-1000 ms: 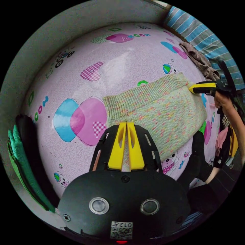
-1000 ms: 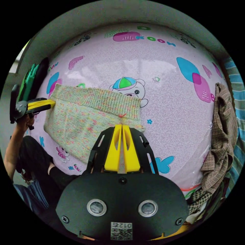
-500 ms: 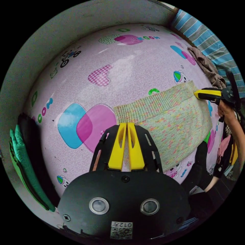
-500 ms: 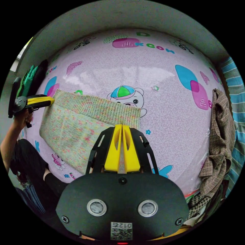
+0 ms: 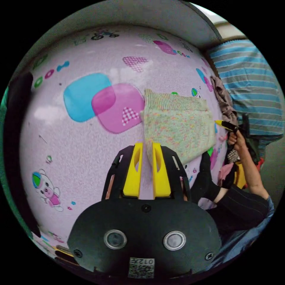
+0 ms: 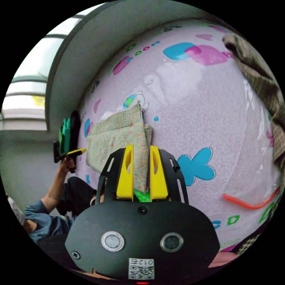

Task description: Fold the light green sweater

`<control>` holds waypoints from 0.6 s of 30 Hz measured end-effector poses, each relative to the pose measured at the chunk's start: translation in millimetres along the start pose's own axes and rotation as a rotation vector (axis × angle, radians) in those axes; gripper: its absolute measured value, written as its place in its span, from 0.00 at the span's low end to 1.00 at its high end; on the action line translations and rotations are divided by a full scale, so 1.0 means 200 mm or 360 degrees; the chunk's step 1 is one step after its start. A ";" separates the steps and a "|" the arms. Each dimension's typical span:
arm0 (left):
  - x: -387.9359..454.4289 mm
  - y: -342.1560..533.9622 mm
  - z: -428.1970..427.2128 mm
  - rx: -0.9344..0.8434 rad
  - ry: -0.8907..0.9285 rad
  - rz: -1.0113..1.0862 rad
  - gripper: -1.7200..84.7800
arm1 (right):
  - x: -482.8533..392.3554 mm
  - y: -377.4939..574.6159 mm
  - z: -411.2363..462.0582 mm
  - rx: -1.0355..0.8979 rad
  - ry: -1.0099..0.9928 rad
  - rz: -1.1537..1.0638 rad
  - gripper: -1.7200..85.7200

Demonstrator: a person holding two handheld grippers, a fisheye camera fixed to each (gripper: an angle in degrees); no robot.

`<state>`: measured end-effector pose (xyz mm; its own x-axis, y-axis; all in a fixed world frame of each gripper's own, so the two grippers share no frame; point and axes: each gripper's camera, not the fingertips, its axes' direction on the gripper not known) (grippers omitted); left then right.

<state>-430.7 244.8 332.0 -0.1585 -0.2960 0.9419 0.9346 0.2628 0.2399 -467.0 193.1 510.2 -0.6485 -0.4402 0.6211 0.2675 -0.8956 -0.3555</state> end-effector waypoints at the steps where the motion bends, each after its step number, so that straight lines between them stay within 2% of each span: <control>1: -0.03 0.01 0.01 0.0000 0.0044 -0.0013 0.08 | 0.08 0.02 0.02 -0.0014 -0.0065 0.0049 0.13; 5: -0.19 0.04 0.08 0.0010 0.0184 -0.0097 0.11 | 0.25 0.05 0.13 -0.0080 -0.0240 0.0140 0.15; 13: -0.33 0.00 0.14 0.0009 0.0264 -0.0099 0.12 | 0.28 -0.01 0.26 -0.0207 -0.0217 -0.0007 0.14; 18: -0.47 0.03 0.13 0.0045 0.0425 -0.0088 0.12 | 0.33 -0.03 0.29 -0.0241 -0.0224 -0.0031 0.14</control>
<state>-418.8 297.5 251.8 -0.1161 -0.5411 0.8329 0.9170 0.2638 0.2992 -469.2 166.7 594.4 -0.5438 -0.4373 0.7163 0.1389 -0.8887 -0.4370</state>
